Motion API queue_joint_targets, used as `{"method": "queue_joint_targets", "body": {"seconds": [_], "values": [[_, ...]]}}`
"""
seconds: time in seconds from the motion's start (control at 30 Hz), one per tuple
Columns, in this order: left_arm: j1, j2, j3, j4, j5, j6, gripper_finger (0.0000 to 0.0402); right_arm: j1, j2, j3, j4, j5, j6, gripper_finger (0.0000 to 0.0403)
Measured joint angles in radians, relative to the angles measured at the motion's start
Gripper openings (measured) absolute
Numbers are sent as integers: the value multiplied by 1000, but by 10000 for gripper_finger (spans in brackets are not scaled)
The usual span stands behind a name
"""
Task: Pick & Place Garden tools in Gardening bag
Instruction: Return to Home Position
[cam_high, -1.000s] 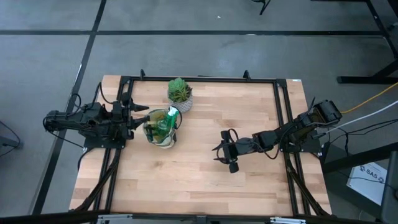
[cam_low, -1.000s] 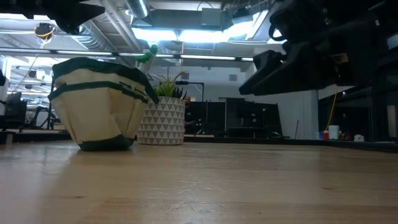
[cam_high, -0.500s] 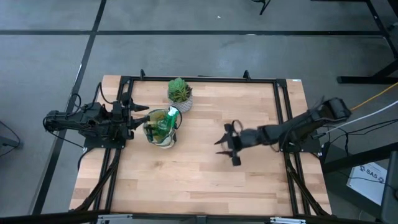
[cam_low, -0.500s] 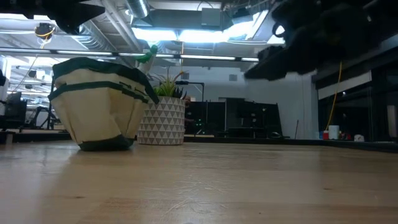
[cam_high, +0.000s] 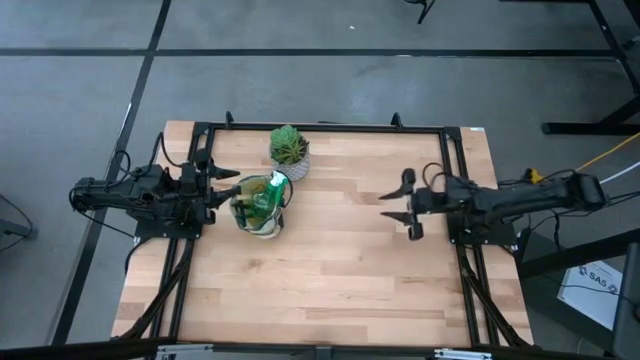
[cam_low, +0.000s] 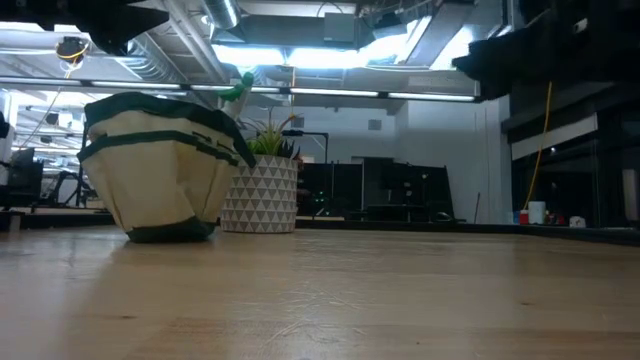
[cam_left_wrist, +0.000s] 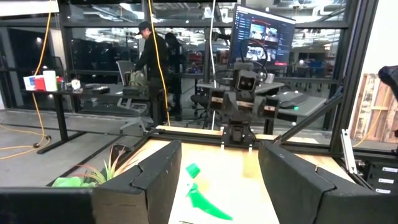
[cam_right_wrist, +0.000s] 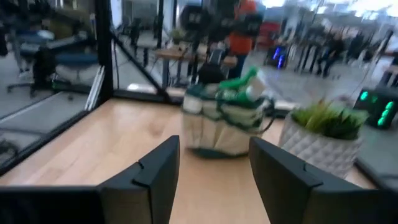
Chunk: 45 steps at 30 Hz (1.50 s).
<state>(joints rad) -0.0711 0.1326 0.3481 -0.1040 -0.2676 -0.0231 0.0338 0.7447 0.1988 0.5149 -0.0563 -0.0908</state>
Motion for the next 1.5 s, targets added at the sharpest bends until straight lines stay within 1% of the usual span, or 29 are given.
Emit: {"method": "queue_joint_targets", "body": {"seconds": [0.13, 0.27, 0.4, 1.5], "values": [[0, 0, 0, 0, 0, 0, 210, 0, -101, -15, -24, 1, -49, 195], [0, 0, 0, 0, 0, 0, 212, 0, -143, -15, -42, 2, -107, 195], [0, 0, 0, 0, 0, 0, 211, 0, -143, -15, -43, 2, -134, 195], [0, 0, 0, 0, 0, 0, 211, 0, -142, -15, -48, 3, -135, 195]]}}
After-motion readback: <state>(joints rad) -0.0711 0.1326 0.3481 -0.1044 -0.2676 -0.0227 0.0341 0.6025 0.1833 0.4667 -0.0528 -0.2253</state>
